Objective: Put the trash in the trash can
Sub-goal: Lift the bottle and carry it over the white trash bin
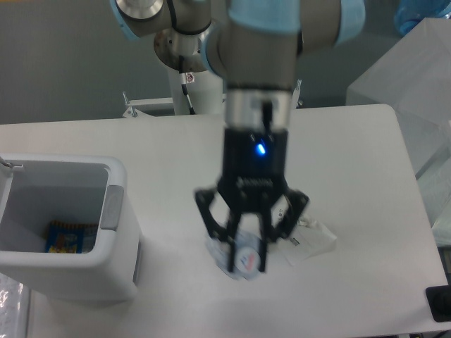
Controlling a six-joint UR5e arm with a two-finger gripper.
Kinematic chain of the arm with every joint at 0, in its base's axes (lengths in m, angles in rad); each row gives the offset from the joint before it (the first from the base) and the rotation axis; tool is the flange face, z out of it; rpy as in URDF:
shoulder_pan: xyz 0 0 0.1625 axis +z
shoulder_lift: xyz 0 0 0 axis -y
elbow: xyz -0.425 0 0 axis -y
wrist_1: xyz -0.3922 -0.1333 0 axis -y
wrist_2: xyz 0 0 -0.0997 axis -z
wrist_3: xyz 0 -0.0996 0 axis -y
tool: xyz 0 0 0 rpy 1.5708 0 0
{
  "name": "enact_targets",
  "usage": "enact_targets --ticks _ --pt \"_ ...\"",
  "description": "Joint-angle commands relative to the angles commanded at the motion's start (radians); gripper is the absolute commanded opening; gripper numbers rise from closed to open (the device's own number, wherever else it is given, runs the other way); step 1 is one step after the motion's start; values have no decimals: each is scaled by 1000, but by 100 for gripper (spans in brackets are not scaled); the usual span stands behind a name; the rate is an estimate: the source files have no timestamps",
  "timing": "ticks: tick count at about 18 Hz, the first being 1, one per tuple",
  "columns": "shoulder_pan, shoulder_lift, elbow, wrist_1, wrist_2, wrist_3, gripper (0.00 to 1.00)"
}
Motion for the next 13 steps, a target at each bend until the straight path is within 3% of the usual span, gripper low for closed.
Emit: enact_targets --ticks 5,13 --pt "-89 45 -5 -2 -34 -53 28" --pt "-170 101 -17 -2 -34 -78 28"
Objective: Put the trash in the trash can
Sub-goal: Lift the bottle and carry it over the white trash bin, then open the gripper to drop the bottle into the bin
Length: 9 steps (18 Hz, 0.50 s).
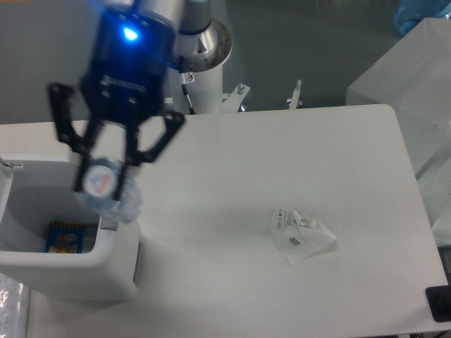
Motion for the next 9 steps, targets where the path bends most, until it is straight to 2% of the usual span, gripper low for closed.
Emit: enact_targets --ticks 4,9 --pt "-72 -4 -15 0 0 -12 28" --pt "-107 -14 -81 2 0 -6 32"
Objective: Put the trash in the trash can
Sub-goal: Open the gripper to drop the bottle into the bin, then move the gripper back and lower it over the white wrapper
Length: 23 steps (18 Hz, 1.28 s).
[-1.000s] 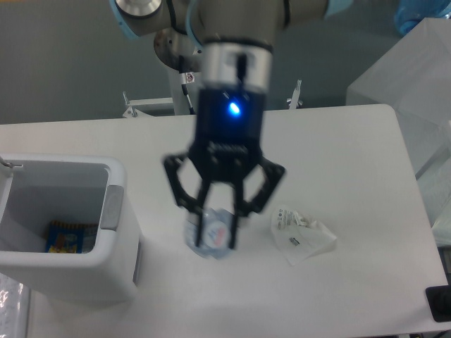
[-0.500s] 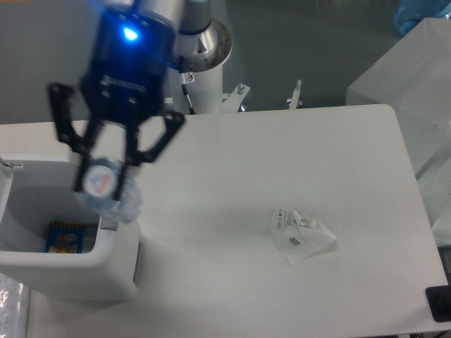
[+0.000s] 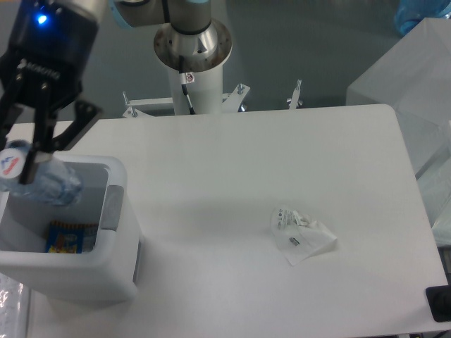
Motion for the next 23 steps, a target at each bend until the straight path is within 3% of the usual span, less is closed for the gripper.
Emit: enact_targets --ticks 2,5,6,9,12,18,23 --pt "-3 2 -25 0 0 5 49" --pt "-2 6 -43 0 5 20 96" --pt "1 5 -46 -2 5 8 100" --pt "27 11 -83 -2 5 8 100" --pt "99 26 -95 -2 5 3 100" --pt "329 18 -130 -5 15 -18 100" --pt "454 -6 -189 -5 90 33 100"
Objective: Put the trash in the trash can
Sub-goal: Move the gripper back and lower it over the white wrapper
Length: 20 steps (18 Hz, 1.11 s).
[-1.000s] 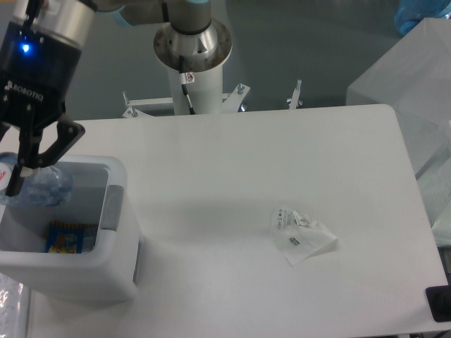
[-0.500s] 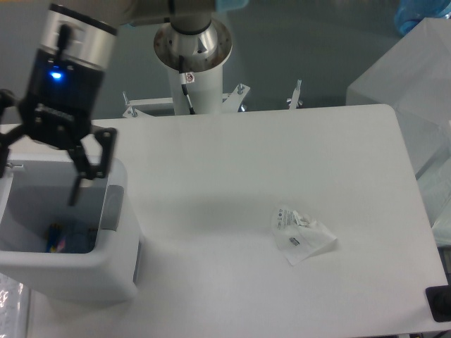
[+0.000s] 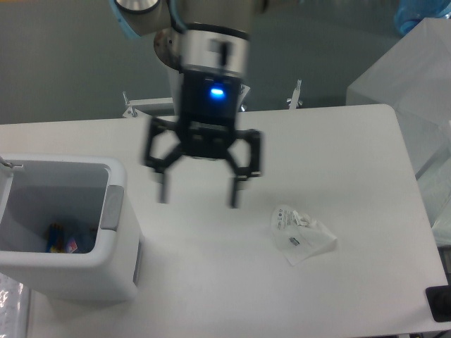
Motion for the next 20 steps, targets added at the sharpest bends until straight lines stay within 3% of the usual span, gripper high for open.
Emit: enact_targets --ticks 4,10,14,20 --pt "63 -2 -103 0 26 117 100" --pt "94 -28 -233 -6 135 385 100" --pt "108 -112 -247 -12 167 349 100" --pt "98 -195 -301 -5 274 322 100"
